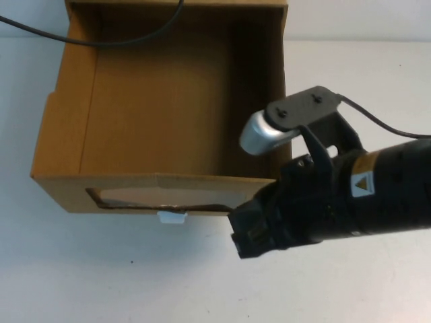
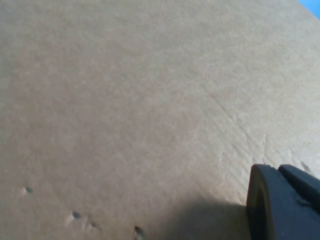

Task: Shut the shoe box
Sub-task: Close the shoe box with your right arm

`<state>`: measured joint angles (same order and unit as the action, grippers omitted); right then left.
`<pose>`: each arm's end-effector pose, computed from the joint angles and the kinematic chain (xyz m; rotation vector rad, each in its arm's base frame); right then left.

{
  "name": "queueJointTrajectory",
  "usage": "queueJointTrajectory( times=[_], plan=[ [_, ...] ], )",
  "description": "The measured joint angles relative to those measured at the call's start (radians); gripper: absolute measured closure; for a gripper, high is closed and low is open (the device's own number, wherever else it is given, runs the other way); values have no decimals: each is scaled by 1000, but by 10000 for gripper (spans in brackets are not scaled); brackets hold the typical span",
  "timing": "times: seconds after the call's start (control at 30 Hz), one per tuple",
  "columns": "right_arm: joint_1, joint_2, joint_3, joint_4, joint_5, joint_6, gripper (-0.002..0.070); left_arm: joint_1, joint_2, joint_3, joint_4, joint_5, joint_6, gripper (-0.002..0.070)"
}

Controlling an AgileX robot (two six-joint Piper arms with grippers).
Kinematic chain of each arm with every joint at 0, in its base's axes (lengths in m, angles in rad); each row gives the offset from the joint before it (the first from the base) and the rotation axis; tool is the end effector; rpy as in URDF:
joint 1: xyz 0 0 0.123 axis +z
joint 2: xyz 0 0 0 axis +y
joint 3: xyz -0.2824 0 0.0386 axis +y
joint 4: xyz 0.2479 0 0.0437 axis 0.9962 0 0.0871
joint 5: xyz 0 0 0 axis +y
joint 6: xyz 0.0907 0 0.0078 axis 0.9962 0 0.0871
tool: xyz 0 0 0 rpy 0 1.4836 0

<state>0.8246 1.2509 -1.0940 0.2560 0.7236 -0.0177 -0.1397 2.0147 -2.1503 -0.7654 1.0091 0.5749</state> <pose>0.1676 0.2038 0.3446 -0.8588 2.2838 0.6710 0.4435 -0.1163 0.3947 0.6020 2.0627 -0.7071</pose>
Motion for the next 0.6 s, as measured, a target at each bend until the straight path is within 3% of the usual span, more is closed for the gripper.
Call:
queueJointTrajectory(
  times=[0.6],
  plan=[
    [4, 228, -197, -86, -1, 18, 687, 0, 2, -5, -2, -2, -2, 678]
  ],
)
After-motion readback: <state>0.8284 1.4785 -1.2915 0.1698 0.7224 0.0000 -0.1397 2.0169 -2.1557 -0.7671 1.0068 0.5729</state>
